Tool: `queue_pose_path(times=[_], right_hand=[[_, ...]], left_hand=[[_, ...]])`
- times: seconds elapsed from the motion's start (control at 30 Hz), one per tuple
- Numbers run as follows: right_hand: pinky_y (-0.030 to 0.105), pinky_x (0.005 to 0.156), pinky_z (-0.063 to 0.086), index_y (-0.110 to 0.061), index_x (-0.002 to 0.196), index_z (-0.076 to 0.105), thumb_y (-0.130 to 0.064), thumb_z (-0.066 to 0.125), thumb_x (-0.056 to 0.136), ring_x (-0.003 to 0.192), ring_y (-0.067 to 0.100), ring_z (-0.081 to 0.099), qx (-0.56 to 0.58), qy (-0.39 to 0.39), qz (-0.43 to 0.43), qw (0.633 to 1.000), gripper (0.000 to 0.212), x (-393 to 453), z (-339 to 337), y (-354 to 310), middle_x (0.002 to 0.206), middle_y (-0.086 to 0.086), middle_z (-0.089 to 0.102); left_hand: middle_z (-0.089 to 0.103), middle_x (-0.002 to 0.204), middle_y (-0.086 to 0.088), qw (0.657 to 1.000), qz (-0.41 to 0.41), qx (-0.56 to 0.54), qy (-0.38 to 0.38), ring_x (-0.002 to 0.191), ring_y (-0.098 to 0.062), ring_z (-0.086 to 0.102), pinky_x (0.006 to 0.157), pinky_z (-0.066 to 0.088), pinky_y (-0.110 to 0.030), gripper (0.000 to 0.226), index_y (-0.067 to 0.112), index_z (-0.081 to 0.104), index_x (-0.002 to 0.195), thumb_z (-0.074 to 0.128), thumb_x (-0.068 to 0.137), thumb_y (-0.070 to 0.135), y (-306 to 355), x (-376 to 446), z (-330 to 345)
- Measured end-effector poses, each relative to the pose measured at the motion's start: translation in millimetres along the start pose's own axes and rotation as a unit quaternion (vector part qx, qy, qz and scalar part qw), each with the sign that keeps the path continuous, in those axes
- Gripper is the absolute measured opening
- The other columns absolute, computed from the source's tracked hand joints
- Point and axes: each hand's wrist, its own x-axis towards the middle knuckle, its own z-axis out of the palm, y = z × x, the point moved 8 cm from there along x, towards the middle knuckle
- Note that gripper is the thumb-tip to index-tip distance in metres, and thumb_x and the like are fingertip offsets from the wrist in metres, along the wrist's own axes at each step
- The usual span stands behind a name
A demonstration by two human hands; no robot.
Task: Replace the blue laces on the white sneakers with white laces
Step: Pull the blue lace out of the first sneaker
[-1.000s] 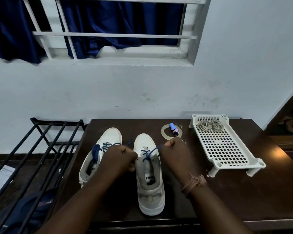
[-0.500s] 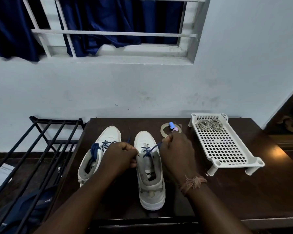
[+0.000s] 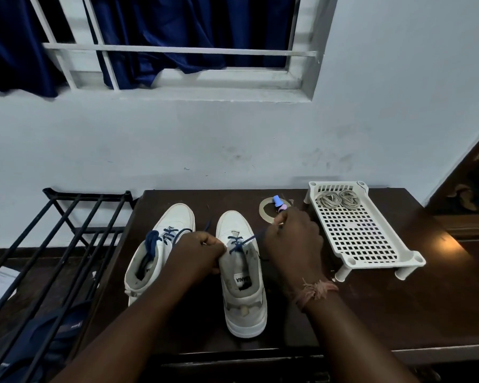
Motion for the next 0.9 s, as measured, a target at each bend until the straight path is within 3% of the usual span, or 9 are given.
queue_pose_path(times=[0.07, 0.17, 0.3, 0.43, 0.53, 0.63, 0.7, 0.8, 0.9], right_hand=[[0.044, 0.096, 0.043, -0.025, 0.110, 0.061, -0.021, 0.054, 0.084, 0.113, 0.030, 0.053, 0.017, -0.081, -0.027, 0.996, 0.027, -4, 14, -8, 0.121, 0.001, 0.060], [0.042, 0.100, 0.037, -0.035, 0.112, 0.065, -0.030, 0.055, 0.085, 0.123, 0.024, 0.045, -0.065, -0.190, -0.129, 0.971, 0.029, -26, 46, -27, 0.128, -0.009, 0.054], [0.041, 0.089, 0.045, -0.029, 0.091, 0.071, -0.035, 0.053, 0.087, 0.106, 0.021, 0.056, -0.104, -0.151, -0.164, 0.969, 0.019, -27, 55, -29, 0.104, -0.008, 0.063], [0.039, 0.077, 0.054, -0.028, 0.070, 0.064, -0.032, 0.057, 0.081, 0.081, 0.008, 0.064, 0.096, -0.087, -0.043, 0.991, 0.013, -9, 34, -11, 0.079, -0.014, 0.068], [0.038, 0.083, 0.054, -0.028, 0.083, 0.066, -0.034, 0.060, 0.080, 0.086, 0.007, 0.064, 0.109, -0.114, -0.007, 0.987, 0.009, -3, 35, -2, 0.087, -0.015, 0.070], [0.040, 0.094, 0.051, -0.038, 0.105, 0.067, -0.047, 0.055, 0.073, 0.107, 0.012, 0.061, 0.089, -0.174, -0.071, 0.978, 0.036, -14, 47, -14, 0.109, -0.016, 0.067], [0.042, 0.096, 0.047, -0.038, 0.100, 0.070, -0.048, 0.056, 0.075, 0.112, 0.017, 0.056, 0.014, -0.194, -0.119, 0.974, 0.031, -23, 57, -23, 0.111, -0.013, 0.065], [0.042, 0.089, 0.048, -0.029, 0.086, 0.070, -0.035, 0.056, 0.086, 0.104, 0.022, 0.057, -0.080, -0.163, -0.163, 0.970, 0.015, -26, 59, -29, 0.102, -0.007, 0.064], [0.031, 0.075, 0.051, -0.024, 0.073, 0.066, -0.029, 0.059, 0.087, 0.085, 0.010, 0.064, 0.095, -0.116, -0.080, 0.985, 0.016, -16, 45, -19, 0.082, -0.011, 0.067]], left_hand=[[0.074, 0.076, -0.019, 1.000, -0.001, -0.008, -0.004, 0.067, -0.026, 0.072, 0.074, 0.064, -0.049, 0.012, 0.003, 0.071, 0.081, 0.072, 0.086, 0.014, 0, 0, 4], [0.072, 0.081, -0.024, 0.999, -0.004, -0.031, -0.003, 0.068, -0.025, 0.069, 0.074, 0.063, -0.050, 0.016, 0.000, 0.071, 0.083, 0.073, 0.088, 0.015, 1, 0, 7], [0.072, 0.082, -0.026, 0.999, -0.012, -0.045, -0.011, 0.069, -0.025, 0.069, 0.075, 0.063, -0.051, 0.017, -0.002, 0.070, 0.084, 0.073, 0.089, 0.014, -2, 1, 7], [0.072, 0.085, -0.028, 0.998, -0.019, -0.054, -0.011, 0.071, -0.028, 0.069, 0.076, 0.063, -0.051, 0.019, -0.003, 0.070, 0.086, 0.073, 0.088, 0.015, -4, 3, 7], [0.070, 0.091, -0.032, 0.995, -0.038, -0.086, -0.025, 0.073, -0.029, 0.068, 0.080, 0.062, -0.051, 0.025, -0.008, 0.068, 0.092, 0.074, 0.089, 0.016, -8, 3, 8], [0.071, 0.091, -0.031, 0.993, -0.051, -0.104, -0.038, 0.073, -0.027, 0.066, 0.076, 0.061, -0.043, 0.029, -0.011, 0.067, 0.097, 0.074, 0.090, 0.016, -9, 2, 11], [0.071, 0.090, -0.030, 0.992, -0.052, -0.106, -0.044, 0.072, -0.025, 0.065, 0.071, 0.060, -0.037, 0.029, -0.011, 0.067, 0.099, 0.073, 0.090, 0.016, -9, 0, 12], [0.071, 0.097, -0.033, 0.992, -0.054, -0.103, -0.043, 0.075, -0.027, 0.066, 0.075, 0.061, -0.040, 0.026, -0.010, 0.068, 0.099, 0.071, 0.091, 0.014, -8, 0, 10], [0.070, 0.096, -0.034, 0.994, -0.048, -0.086, -0.038, 0.075, -0.029, 0.066, 0.079, 0.061, -0.047, 0.020, -0.009, 0.070, 0.096, 0.069, 0.091, 0.011, -6, 1, 6]])
